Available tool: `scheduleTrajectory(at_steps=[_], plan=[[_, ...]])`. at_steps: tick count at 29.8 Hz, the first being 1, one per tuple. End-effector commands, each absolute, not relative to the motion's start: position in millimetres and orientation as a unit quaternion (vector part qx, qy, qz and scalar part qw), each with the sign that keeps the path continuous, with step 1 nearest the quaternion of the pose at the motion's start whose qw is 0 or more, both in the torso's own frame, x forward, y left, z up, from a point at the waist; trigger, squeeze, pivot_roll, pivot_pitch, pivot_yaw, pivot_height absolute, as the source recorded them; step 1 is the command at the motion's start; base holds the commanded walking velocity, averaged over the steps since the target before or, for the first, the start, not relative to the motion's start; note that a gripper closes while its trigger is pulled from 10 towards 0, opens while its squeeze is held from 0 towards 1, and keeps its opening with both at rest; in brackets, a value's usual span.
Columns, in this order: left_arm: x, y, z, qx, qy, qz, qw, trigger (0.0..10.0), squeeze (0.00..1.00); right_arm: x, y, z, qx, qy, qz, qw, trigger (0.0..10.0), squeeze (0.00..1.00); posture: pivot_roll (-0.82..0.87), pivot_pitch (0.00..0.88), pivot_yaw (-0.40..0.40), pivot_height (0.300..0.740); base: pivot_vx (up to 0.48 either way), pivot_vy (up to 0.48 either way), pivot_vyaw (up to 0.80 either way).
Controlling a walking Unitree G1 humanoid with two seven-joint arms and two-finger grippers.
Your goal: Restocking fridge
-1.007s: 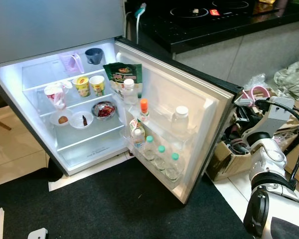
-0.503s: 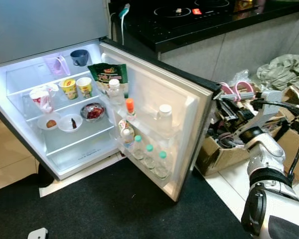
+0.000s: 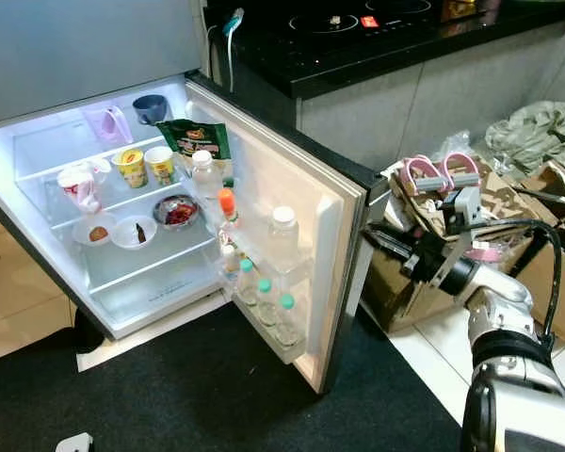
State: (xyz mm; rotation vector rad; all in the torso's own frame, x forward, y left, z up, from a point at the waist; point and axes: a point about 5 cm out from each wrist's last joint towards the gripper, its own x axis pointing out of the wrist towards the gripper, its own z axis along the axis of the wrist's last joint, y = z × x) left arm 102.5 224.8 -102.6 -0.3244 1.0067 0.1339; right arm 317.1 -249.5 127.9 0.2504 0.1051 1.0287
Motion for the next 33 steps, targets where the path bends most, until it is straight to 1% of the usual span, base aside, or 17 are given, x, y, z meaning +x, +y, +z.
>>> scheduleTrajectory(at_steps=[1,3,8,11,12,13,14,16,17,19,20,23,24,29,30,32,33], plan=[[97,222,-105,-0.162,0.488,0.066,0.855,10.0,0.0,310,-246,124,0.121,0.066,0.524,0.84,10.0,0.0,-0.03,0.019,0.033,0.74,0.0,0.0,0.0],[97,222,-105,-0.163,0.488,0.065,0.855,10.0,0.0,301,-249,111,0.103,0.111,0.531,0.834,10.0,0.0,-0.03,0.019,0.033,0.74,0.0,0.0,0.0],[97,221,-105,-0.163,0.489,0.065,0.855,10.0,0.0,290,-258,97,0.075,0.167,0.527,0.83,10.0,0.0,-0.03,0.023,0.032,0.74,0.0,0.0,0.0],[96,221,-105,-0.164,0.491,0.065,0.853,10.0,0.0,281,-279,86,0.034,0.235,0.471,0.85,10.0,0.0,-0.03,0.023,0.032,0.74,0.0,0.0,0.0],[95,221,-105,-0.164,0.491,0.065,0.853,10.0,0.0,280,-288,83,0.01,0.256,0.433,0.864,10.0,0.0,-0.04,0.025,0.03,0.74,0.0,0.0,0.0],[95,221,-105,-0.164,0.491,0.064,0.853,10.0,0.0,280,-294,81,-0.005,0.268,0.408,0.873,10.0,0.0,-0.04,0.025,0.03,0.74,0.0,0.0,0.0],[95,221,-105,-0.164,0.491,0.064,0.853,10.0,0.0,280,-294,81,-0.005,0.268,0.408,0.873,10.0,0.0,-0.04,0.025,0.03,0.74,0.0,0.0,0.0],[95,220,-106,-0.166,0.491,0.064,0.853,10.0,0.0,279,-306,79,-0.027,0.291,0.357,0.887,10.0,0.0,-0.04,0.025,0.03,0.74,0.0,0.0,0.0],[95,220,-106,-0.166,0.491,0.064,0.853,10.0,0.0,279,-306,79,-0.027,0.291,0.357,0.887,10.0,0.0,-0.04,0.025,0.03,0.74,0.0,0.0,0.0],[95,220,-106,-0.167,0.49,0.064,0.853,10.0,0.0,283,-320,84,-0.048,0.287,0.29,0.912,10.0,0.0,-0.03,0.025,0.03,0.74,0.0,0.0,0.0],[95,220,-106,-0.167,0.49,0.064,0.853,10.0,0.0,283,-320,84,-0.048,0.287,0.29,0.912,10.0,0.0,-0.03,0.025,0.03,0.74,0.0,0.0,0.0],[96,219,-106,-0.167,0.491,0.063,0.853,10.0,0.0,297,-333,96,-0.099,0.253,0.174,0.947,10.0,0.0,-0.04,0.025,0.032,0.74,0.0,0.0,0.0],[96,219,-106,-0.166,0.491,0.063,0.853,10.0,0.0,307,-335,107,-0.096,0.211,0.124,0.965,10.0,0.0,-0.04,0.024,0.031,0.74,0.0,0.0,0.0],[96,219,-106,-0.167,0.491,0.063,0.853,10.0,0.0,316,-332,116,-0.087,0.169,0.093,0.977,10.0,0.0,-0.04,0.024,0.031,0.74,0.0,0.0,0.0],[96,219,-106,-0.167,0.491,0.062,0.853,10.0,0.0,321,-330,123,-0.097,0.142,0.081,0.982,10.0,0.0,-0.03,0.025,0.033,0.74,0.0,0.0,0.0],[97,219,-106,-0.166,0.491,0.062,0.853,10.0,0.0,326,-326,128,-0.089,0.12,0.073,0.986,10.0,0.0,-0.03,0.022,0.034,0.74,0.0,0.0,0.0],[97,219,-106,-0.166,0.49,0.062,0.853,10.0,0.0,333,-320,135,-0.074,0.091,0.071,0.991,10.0,0.0,-0.03,0.024,0.034,0.74,0.0,0.0,0.0]])
